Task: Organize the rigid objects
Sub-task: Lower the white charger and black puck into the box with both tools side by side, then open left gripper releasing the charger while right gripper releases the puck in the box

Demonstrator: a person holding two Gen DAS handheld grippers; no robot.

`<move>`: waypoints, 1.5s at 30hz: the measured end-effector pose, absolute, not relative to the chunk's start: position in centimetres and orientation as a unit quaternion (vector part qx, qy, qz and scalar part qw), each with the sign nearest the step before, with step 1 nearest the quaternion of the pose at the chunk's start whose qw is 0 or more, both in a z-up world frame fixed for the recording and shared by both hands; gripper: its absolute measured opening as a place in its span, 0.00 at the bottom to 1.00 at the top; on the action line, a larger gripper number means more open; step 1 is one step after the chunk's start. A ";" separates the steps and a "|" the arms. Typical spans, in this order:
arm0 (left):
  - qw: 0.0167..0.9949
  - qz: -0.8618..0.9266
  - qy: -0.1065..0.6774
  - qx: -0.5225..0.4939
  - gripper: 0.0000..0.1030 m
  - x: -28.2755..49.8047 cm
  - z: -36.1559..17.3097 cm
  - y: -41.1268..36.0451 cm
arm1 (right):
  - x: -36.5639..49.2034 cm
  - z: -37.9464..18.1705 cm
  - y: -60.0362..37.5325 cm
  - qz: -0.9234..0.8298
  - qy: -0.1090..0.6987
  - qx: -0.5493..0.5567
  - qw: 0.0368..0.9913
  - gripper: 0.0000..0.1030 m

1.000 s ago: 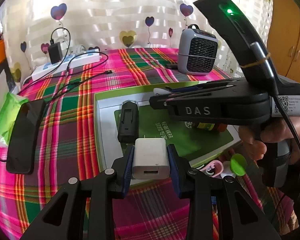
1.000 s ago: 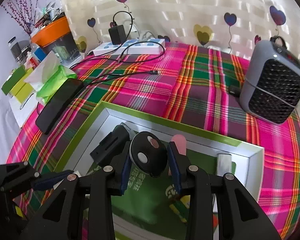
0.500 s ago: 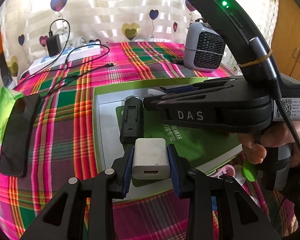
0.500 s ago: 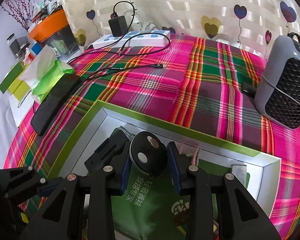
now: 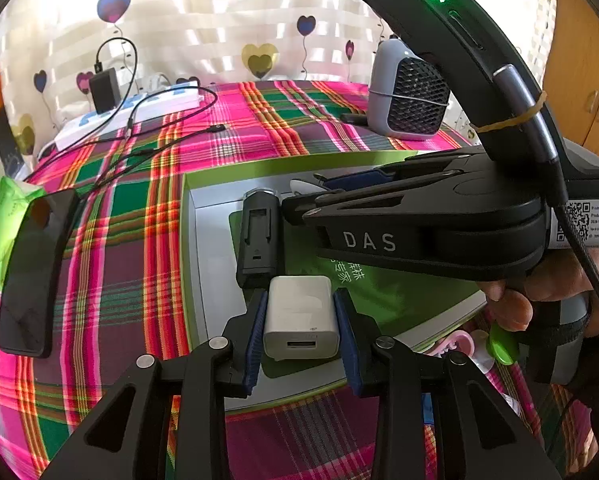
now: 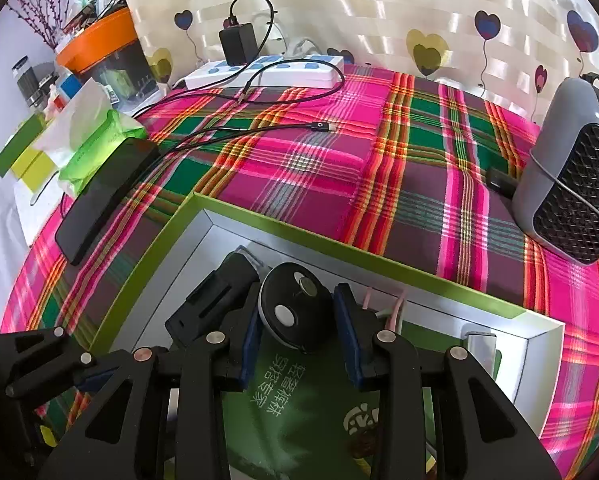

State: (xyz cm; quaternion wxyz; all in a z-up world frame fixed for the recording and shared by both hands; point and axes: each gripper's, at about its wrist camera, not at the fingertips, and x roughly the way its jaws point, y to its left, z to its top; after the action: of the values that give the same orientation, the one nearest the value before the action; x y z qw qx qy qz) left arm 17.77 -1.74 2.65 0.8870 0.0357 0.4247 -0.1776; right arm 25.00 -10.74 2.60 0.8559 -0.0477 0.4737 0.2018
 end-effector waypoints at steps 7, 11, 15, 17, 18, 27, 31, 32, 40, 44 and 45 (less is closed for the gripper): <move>0.887 -0.176 0.425 0.037 0.31 17.8 2.6 -1.8 | 25.1 2.5 -10.7 0.206 0.475 -0.042 0.854 0.36; 0.888 -0.174 0.425 0.037 0.32 17.7 2.6 -1.8 | 25.1 2.5 -10.8 0.206 0.476 -0.037 0.854 0.36; 0.888 -0.172 0.424 0.039 0.32 17.7 2.6 -1.8 | 25.0 2.5 -10.9 0.205 0.477 -0.030 0.854 0.36; 0.888 -0.171 0.424 0.039 0.32 17.7 2.6 -1.8 | 25.0 2.5 -10.9 0.205 0.478 -0.030 0.854 0.36; 0.888 -0.172 0.424 0.039 0.32 17.7 2.7 -1.8 | 25.0 2.6 -10.9 0.205 0.478 -0.030 0.854 0.36; 0.889 -0.168 0.423 0.045 0.33 17.5 2.8 -1.8 | 24.8 2.9 -10.9 0.207 0.475 -0.021 0.855 0.46; 0.890 -0.165 0.421 0.049 0.34 17.2 3.1 -1.9 | 24.5 3.1 -10.9 0.209 0.472 -0.019 0.856 0.46; 0.891 -0.166 0.420 0.050 0.34 17.1 3.2 -1.9 | 24.4 3.2 -11.0 0.210 0.471 -0.017 0.857 0.46; 0.894 -0.167 0.412 0.054 0.34 16.0 3.9 -1.9 | 23.5 3.9 -11.0 0.215 0.463 -0.011 0.860 0.46; 0.896 -0.168 0.408 0.056 0.34 15.3 4.3 -1.8 | 22.8 4.3 -11.2 0.215 0.459 -0.006 0.862 0.46; 0.896 -0.167 0.407 0.056 0.34 15.2 4.4 -1.7 | 22.6 4.5 -11.2 0.216 0.457 -0.004 0.863 0.46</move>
State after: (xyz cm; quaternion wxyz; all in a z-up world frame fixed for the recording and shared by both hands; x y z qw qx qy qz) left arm 15.15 -1.72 4.42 0.8963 0.0556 0.4068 -0.1674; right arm 22.63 -11.23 4.46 0.8630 -0.0044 0.4568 0.2158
